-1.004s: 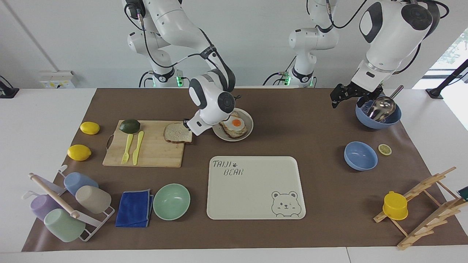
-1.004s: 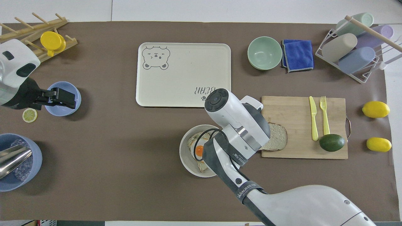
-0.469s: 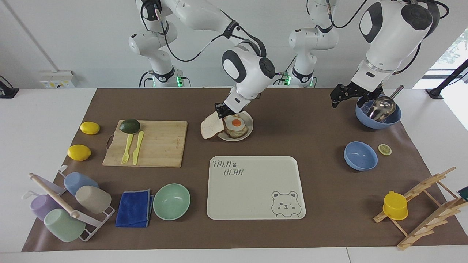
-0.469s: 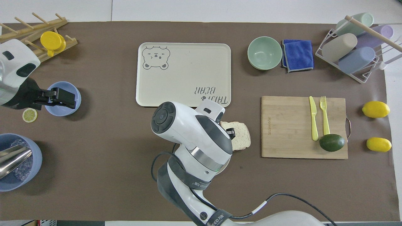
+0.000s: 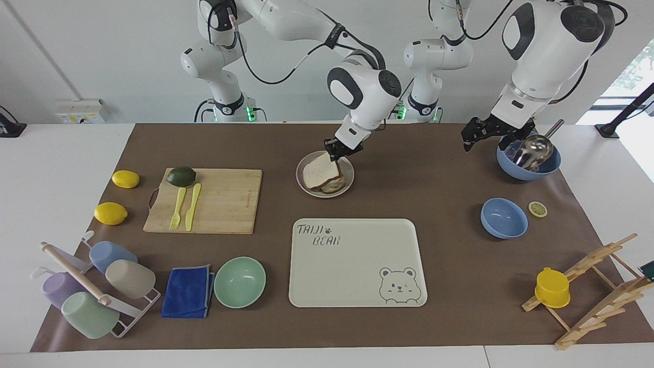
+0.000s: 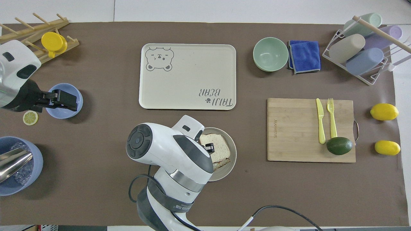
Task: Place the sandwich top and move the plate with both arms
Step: 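Carry the bread slice over the egg plate with the right gripper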
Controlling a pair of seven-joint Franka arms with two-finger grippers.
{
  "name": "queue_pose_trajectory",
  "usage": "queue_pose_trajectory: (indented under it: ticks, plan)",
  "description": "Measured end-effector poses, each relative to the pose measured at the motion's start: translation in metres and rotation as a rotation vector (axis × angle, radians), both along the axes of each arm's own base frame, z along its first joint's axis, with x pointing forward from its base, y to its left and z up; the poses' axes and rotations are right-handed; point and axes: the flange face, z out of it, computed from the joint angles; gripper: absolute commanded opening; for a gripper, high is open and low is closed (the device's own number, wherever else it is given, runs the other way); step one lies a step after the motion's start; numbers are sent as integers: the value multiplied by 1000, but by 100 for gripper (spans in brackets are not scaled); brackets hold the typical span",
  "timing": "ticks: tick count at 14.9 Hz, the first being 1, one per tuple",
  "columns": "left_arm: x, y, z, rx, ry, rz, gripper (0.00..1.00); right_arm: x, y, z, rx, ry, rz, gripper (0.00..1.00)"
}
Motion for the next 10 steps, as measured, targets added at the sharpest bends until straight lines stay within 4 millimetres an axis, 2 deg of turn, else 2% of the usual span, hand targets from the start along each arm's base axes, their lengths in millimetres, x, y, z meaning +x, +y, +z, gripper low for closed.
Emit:
queue_pose_trajectory:
  ticks: [4,5,6,7,8,10]
  plan:
    - [0,0,0,0,0,0,100,-6,5,-19,31,7,-9,0]
    - [0,0,0,0,0,0,100,-6,5,-22,35,10,-13,11]
    - [0,0,0,0,0,0,100,-7,5,-22,39,13,-21,42]
    - [0,0,0,0,0,0,100,-8,6,-21,49,18,-37,87]
    - [0,0,0,0,0,0,100,-8,8,-20,61,19,-48,100]
    - [0,0,0,0,0,0,100,-4,8,-10,86,0,-62,100]
